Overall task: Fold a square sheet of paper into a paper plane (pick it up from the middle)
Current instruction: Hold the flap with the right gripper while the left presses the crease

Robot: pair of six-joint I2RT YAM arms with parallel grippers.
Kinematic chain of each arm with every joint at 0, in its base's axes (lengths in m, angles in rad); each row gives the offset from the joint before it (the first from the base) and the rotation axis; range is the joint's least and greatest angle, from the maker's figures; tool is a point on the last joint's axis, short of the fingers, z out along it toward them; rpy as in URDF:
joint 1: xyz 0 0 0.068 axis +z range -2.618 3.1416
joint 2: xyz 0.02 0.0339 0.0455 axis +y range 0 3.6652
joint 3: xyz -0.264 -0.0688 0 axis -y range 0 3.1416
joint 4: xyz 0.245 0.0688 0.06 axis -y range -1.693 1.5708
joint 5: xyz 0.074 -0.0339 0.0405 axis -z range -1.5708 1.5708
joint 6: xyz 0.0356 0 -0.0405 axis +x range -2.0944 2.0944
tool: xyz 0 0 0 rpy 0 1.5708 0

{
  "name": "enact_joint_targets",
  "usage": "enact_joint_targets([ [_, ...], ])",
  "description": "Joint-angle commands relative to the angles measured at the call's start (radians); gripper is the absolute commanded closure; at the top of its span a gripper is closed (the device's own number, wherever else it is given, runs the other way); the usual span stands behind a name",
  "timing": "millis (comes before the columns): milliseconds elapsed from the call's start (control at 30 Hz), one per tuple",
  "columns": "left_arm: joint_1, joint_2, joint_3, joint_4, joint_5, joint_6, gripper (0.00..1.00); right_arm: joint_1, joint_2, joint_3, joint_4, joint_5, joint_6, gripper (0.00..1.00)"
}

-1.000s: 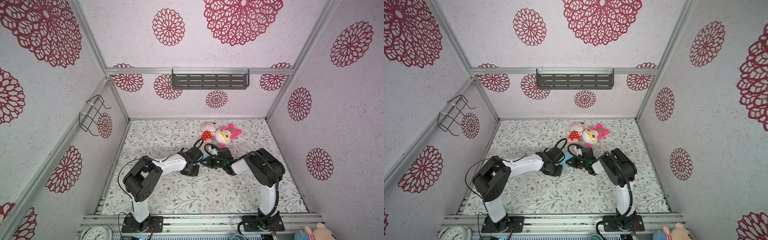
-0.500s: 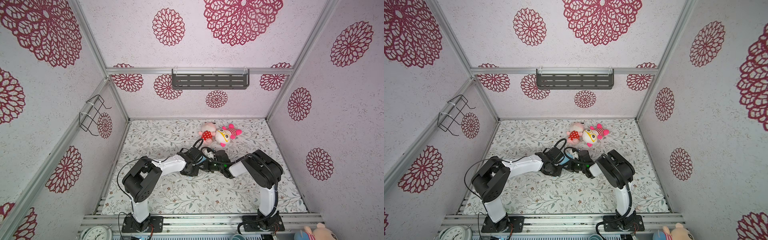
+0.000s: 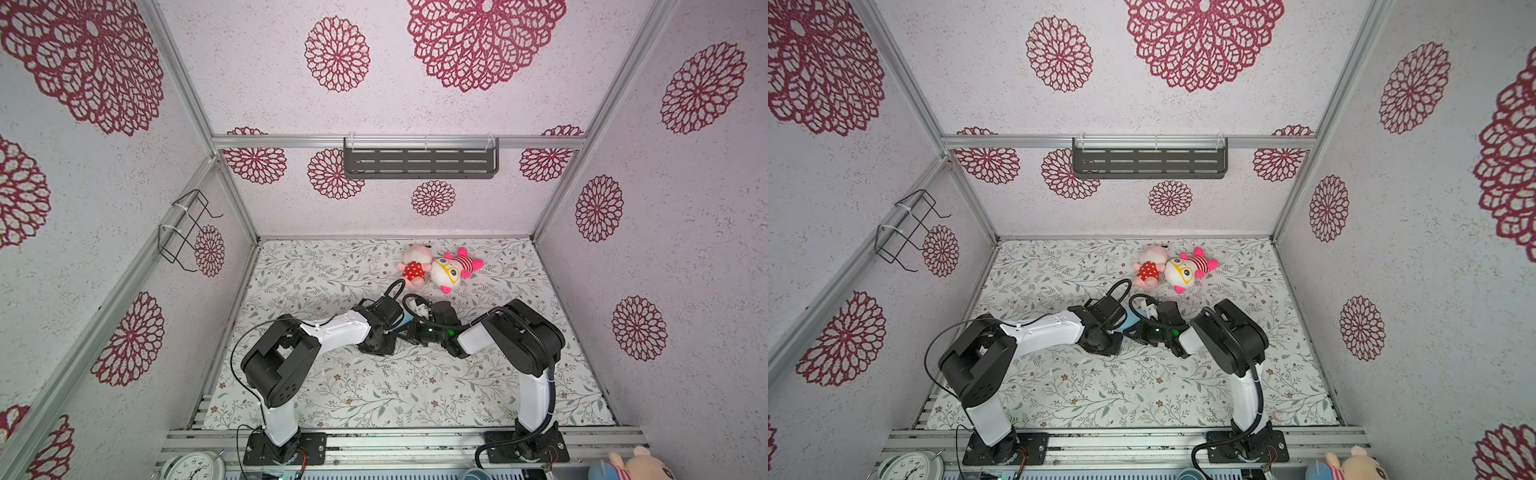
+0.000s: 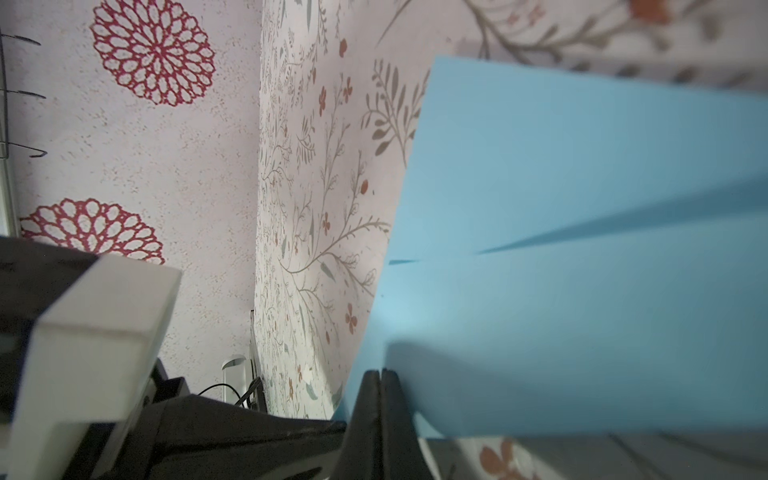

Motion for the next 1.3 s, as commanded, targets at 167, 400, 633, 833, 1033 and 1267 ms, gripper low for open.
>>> enact_joint_targets([
  [167,-0.001,-0.037,0.014,-0.041,-0.026,-0.002,0.99,0.004,0.034,-0.006,-0.06,0.05,-0.02,1.0],
  [400,0.002,-0.049,0.056,-0.056,-0.073,0.02,0.93,0.004,0.033,0.009,-0.143,0.079,-0.05,1.0],
  [633,0.002,-0.001,0.055,-0.072,-0.084,0.017,0.93,0.005,0.036,0.018,-0.181,0.09,-0.062,1.0],
  [833,0.002,0.023,0.052,-0.072,-0.078,0.024,0.93,0.004,0.037,0.024,-0.191,0.093,-0.063,1.0],
  [1033,0.002,0.044,0.039,-0.078,-0.075,0.02,0.94,0.004,0.037,0.023,-0.196,0.093,-0.065,1.0],
  [1267,-0.006,0.033,0.026,-0.117,-0.07,0.01,0.96,0.004,0.039,0.026,-0.218,0.107,-0.067,1.0],
])
